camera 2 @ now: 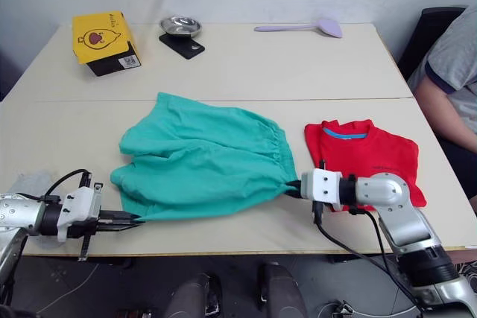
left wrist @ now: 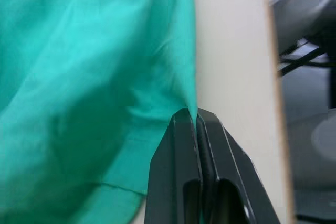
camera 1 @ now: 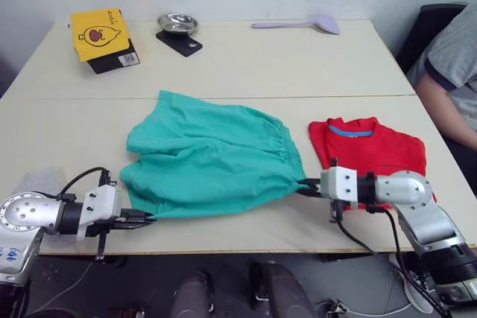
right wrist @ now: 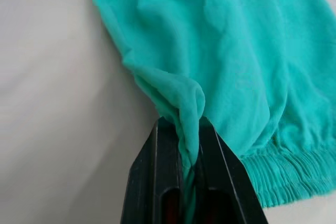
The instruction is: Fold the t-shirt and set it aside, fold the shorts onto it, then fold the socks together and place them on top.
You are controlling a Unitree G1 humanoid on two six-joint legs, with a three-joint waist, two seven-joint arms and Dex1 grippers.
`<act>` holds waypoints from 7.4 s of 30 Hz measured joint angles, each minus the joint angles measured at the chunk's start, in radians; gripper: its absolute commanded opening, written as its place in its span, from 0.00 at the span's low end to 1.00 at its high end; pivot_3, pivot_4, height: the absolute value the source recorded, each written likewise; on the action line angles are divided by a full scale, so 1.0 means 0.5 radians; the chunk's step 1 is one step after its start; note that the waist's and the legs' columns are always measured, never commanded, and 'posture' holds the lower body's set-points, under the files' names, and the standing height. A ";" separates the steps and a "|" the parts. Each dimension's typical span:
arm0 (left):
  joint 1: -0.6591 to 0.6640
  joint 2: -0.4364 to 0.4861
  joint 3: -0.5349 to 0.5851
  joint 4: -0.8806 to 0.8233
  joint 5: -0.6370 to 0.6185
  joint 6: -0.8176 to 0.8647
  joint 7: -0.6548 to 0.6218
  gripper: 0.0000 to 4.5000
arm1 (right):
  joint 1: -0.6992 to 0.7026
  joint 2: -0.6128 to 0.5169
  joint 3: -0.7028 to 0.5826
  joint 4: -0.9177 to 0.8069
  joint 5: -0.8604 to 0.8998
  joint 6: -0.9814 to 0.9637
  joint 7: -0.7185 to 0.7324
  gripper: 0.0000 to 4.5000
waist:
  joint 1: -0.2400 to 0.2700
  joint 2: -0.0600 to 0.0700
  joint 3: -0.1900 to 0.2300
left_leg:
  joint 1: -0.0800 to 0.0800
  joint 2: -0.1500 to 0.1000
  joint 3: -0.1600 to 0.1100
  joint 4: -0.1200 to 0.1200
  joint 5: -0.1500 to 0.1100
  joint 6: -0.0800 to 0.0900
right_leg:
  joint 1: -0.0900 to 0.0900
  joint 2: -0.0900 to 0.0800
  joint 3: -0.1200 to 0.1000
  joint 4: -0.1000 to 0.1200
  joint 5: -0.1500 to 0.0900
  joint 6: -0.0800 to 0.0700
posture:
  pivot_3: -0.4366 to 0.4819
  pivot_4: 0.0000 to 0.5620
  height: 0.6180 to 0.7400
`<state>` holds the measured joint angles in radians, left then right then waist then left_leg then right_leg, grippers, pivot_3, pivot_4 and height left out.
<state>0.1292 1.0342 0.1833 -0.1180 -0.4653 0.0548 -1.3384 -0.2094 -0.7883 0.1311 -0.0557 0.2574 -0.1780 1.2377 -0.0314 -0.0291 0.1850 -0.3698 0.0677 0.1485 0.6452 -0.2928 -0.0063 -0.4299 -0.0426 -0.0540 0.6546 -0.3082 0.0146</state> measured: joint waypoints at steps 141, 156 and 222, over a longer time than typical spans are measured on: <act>-1.875 -1.035 -0.662 1.937 1.271 -1.506 0.843 0.99 | 0.049 0.370 0.173 -0.477 -0.739 0.708 -1.376 1.00 | 0.010 -0.028 0.017 | 0.001 -0.003 0.018 0.015 0.017 -0.022 | -0.030 0.017 -0.005 0.016 0.025 -0.016 | 0.48 0.27 1.00; -1.936 -0.996 -0.727 2.165 1.289 -1.409 0.985 0.13 | 0.092 0.291 0.043 -0.409 -0.899 0.588 -1.432 0.00 | -0.003 -0.030 0.016 | 0.005 -0.001 0.022 0.012 0.018 -0.023 | -0.029 0.020 -0.005 0.016 0.028 -0.016 | 0.48 0.27 1.00; -0.314 -0.264 0.241 -0.209 -0.232 0.551 0.440 1.00 | 0.538 -0.075 -0.750 -0.666 0.370 0.911 -0.983 1.00 | 0.064 -0.011 0.025 | 0.000 -0.021 -0.087 0.003 0.001 -0.020 | 0.022 -0.005 -0.092 -0.008 -0.006 -0.019 | 0.48 0.27 1.00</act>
<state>-0.0279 0.9020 0.3039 -0.2223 -0.5816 0.3305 -1.1184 0.0598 -0.8259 -0.2441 -0.3888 0.4423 0.2777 0.7462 0.0006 -0.0344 0.1973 -0.3696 0.0573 0.1049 0.6468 -0.2925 -0.0163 -0.4191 -0.0453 -0.1001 0.6504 -0.3110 0.0049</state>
